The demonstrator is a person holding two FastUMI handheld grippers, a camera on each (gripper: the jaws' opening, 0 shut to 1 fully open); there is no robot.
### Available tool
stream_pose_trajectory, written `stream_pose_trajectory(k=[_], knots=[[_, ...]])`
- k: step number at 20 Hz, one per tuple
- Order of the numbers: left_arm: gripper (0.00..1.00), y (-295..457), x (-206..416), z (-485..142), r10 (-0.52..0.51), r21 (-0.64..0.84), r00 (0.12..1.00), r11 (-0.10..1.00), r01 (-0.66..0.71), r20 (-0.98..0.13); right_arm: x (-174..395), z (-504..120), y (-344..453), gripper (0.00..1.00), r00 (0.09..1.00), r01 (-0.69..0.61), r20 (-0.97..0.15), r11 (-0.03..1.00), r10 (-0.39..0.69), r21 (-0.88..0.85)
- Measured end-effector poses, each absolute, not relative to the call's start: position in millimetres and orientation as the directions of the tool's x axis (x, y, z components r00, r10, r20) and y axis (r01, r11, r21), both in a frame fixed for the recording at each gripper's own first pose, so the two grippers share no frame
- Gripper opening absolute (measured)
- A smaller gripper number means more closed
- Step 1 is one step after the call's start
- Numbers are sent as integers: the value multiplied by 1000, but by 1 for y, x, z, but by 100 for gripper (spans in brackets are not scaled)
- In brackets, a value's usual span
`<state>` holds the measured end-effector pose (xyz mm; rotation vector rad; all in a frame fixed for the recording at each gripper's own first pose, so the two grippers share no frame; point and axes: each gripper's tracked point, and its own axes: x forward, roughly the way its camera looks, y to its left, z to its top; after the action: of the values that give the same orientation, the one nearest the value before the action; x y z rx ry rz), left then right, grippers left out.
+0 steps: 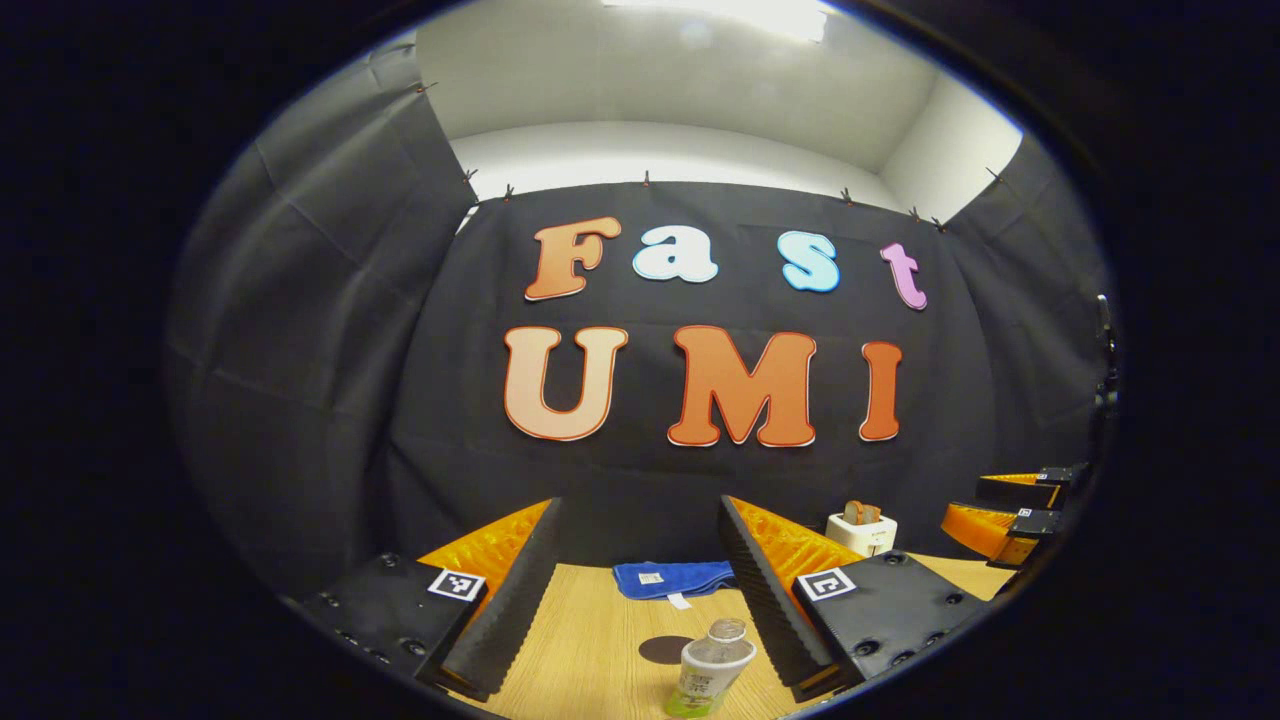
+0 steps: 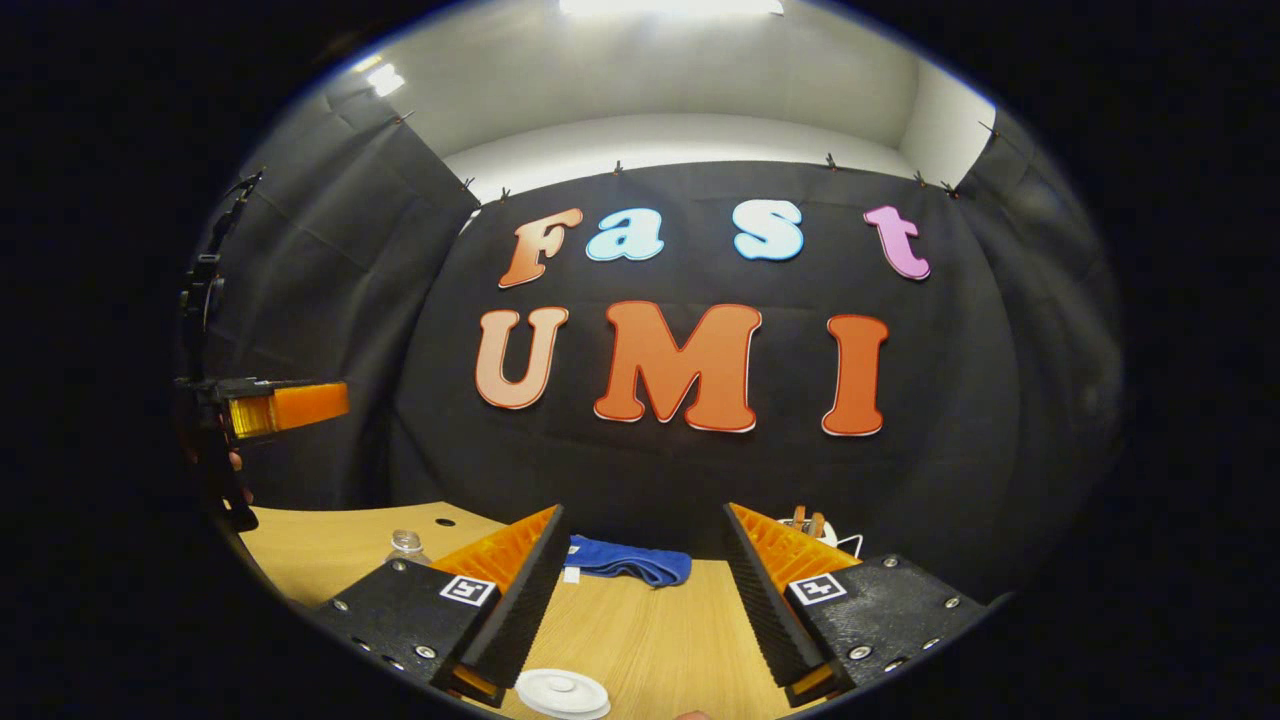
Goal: Open the teacup lid with one hand, grasp the water bottle and pour water into the teacup with the other hand; after pouring, place the water bottle on the coaster and then close the teacup lid.
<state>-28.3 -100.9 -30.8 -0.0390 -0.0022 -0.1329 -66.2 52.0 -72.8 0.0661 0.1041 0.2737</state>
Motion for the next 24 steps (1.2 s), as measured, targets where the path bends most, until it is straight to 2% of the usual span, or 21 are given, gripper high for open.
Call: stream_pose_trajectory(k=[3, 8, 10, 12, 15, 17, 19, 20, 21, 24], knots=[[97, -110, -37, -46, -130, 3, 992, 992, 130, -9, -76, -106, 59, 87, 934, -302, -165, 948, 316, 102], [98, -123, -53, -78, -149, -30, 987, 989, 148, -54, -92, -152, 66, 83, 893, -354, -274, 933, 358, 66], [97, -120, -54, -92, -138, 26, 987, 990, 140, -80, -97, -162, 80, 82, 872, -399, -281, 914, 401, 67], [98, -121, -56, -105, -124, 77, 987, 988, 132, -104, -104, -187, 90, 82, 843, -422, -339, 904, 418, 68], [96, -132, -63, -116, -149, 87, 981, 983, 161, -125, -111, -213, 110, 82, 795, -468, -400, 881, 455, 70], [96, -133, -65, -125, -153, 89, 977, 982, 167, -146, -114, -227, 114, 76, 777, -475, -431, 877, 458, 77], [99, -133, -65, -132, -153, 92, 974, 981, 169, -166, -120, -238, 121, 74, 759, -483, -457, 871, 465, 84], [96, -133, -66, -135, -151, 92, 973, 981, 169, -172, -121, -245, 119, 72, 751, -482, -475, 872, 459, 82], [99, -133, -67, -139, -150, 90, 973, 982, 168, -178, -121, -252, 119, 67, 744, -480, -489, 873, 455, 81], [100, -131, -67, -151, -142, 84, 967, 983, 163, -213, -124, -265, 121, 63, 722, -482, -514, 870, 463, 107]])
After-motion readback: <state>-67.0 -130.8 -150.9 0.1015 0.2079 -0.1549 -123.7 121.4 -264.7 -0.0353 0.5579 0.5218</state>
